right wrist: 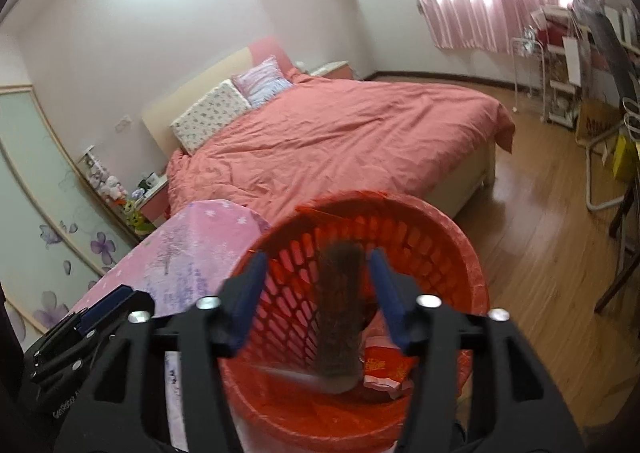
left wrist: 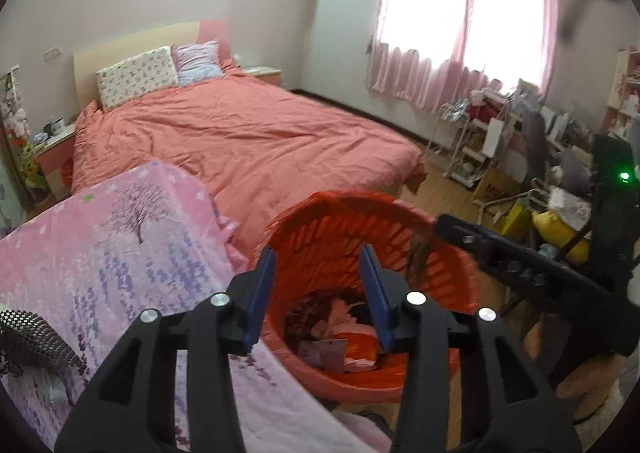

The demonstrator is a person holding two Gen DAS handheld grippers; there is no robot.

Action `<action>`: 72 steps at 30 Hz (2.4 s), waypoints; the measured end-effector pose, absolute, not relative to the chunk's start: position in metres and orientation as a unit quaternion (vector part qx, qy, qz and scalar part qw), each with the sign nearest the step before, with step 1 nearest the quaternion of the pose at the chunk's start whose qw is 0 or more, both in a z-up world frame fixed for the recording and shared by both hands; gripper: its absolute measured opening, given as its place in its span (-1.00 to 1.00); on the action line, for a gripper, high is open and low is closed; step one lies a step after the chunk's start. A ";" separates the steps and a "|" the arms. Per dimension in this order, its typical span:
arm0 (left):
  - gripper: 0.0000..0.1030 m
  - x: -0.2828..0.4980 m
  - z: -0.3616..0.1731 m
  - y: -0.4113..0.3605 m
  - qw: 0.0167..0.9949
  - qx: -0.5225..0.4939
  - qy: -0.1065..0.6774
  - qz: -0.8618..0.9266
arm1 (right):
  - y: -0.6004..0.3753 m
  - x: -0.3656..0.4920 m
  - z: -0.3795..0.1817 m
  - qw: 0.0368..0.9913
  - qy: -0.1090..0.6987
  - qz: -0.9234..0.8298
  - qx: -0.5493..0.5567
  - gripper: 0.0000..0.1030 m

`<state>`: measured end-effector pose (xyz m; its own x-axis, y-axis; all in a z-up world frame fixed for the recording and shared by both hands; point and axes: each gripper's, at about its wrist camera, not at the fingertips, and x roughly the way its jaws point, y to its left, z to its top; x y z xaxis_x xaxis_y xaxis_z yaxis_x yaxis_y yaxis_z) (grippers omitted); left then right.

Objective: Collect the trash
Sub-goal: 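Carry tube and holder to the orange basket and release both, then grasp the black floral scarf with the left tool while the right tool grasps the black checkered cloth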

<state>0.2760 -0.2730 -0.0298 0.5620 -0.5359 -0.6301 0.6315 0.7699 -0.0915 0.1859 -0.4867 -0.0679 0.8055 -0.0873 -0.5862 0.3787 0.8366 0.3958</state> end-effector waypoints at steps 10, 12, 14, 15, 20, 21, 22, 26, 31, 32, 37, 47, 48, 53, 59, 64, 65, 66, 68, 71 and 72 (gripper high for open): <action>0.15 0.281 -0.051 -0.186 0.899 0.078 0.349 -0.252 | -0.458 0.177 -0.079 0.913 0.315 -0.130 0.226 0.14; 0.17 0.280 -0.051 -0.160 0.905 0.075 0.351 -0.230 | -0.446 0.178 -0.078 0.914 0.320 -0.123 0.216 0.14; 0.18 0.282 -0.052 -0.126 0.910 0.067 0.355 -0.201 | -0.435 0.179 -0.079 0.915 0.326 -0.114 0.206 0.14; 0.18 0.283 -0.052 -0.113 0.913 0.066 0.355 -0.188 | -0.426 0.180 -0.079 0.916 0.330 -0.108 0.199 0.14; 0.18 0.297 -0.056 -0.023 0.930 0.054 0.355 -0.083 | -0.389 0.182 -0.079 0.921 0.344 -0.077 0.167 0.14; 0.18 0.300 -0.056 -0.010 0.931 0.048 0.356 -0.066 | -0.380 0.183 -0.079 0.921 0.348 -0.070 0.158 0.14; 0.18 0.305 -0.057 0.007 0.932 0.037 0.358 -0.048 | -0.373 0.184 -0.080 0.922 0.351 -0.065 0.153 0.14; 0.06 0.326 -0.063 0.048 0.927 -0.011 0.374 -0.029 | -0.342 0.194 -0.084 0.919 0.370 -0.037 0.135 0.14; -0.61 0.351 -0.077 0.052 0.913 -0.023 0.405 -0.049 | -0.307 0.201 -0.079 0.918 0.378 -0.004 0.123 0.14; -0.81 0.351 -0.079 0.052 0.912 -0.016 0.407 -0.047 | -0.300 0.203 -0.078 0.918 0.377 0.005 0.124 0.14; -0.90 0.331 -0.081 0.072 0.915 0.002 0.403 -0.037 | -0.267 0.218 -0.074 0.916 0.375 0.052 0.136 0.13; -0.90 0.300 -0.092 0.134 0.903 -0.020 0.429 -0.003 | -0.186 0.265 -0.073 0.911 0.377 0.128 0.111 0.01; -0.90 0.299 -0.093 0.138 0.902 -0.024 0.430 -0.004 | -0.180 0.269 -0.075 0.911 0.379 0.127 0.105 -0.05; -0.80 0.296 -0.095 0.139 0.903 -0.033 0.428 -0.009 | -0.172 0.279 -0.088 0.906 0.396 0.122 0.087 -0.87; -0.21 0.296 -0.088 0.141 0.911 -0.048 0.411 -0.004 | -0.198 0.255 -0.084 0.918 0.370 0.105 0.100 -0.91; 0.19 0.298 -0.077 0.141 0.919 -0.054 0.390 0.009 | -0.236 0.240 -0.083 0.921 0.372 0.043 0.110 -0.91; 0.20 0.299 -0.076 0.141 0.919 -0.056 0.389 0.009 | -0.239 0.240 -0.083 0.920 0.375 0.035 0.109 -0.91; 0.21 0.301 -0.075 0.140 0.919 -0.057 0.389 0.009 | -0.244 0.238 -0.084 0.919 0.378 0.029 0.108 -0.91; 0.23 0.306 -0.074 0.138 0.919 -0.058 0.390 0.010 | -0.253 0.235 -0.086 0.914 0.387 0.032 0.119 -0.90; 0.30 0.315 -0.073 0.134 0.920 -0.053 0.389 0.011 | -0.258 0.234 -0.088 0.907 0.394 0.046 0.138 -0.79; 0.33 0.319 -0.073 0.132 0.919 -0.051 0.390 0.011 | -0.258 0.235 -0.088 0.908 0.392 0.047 0.140 -0.46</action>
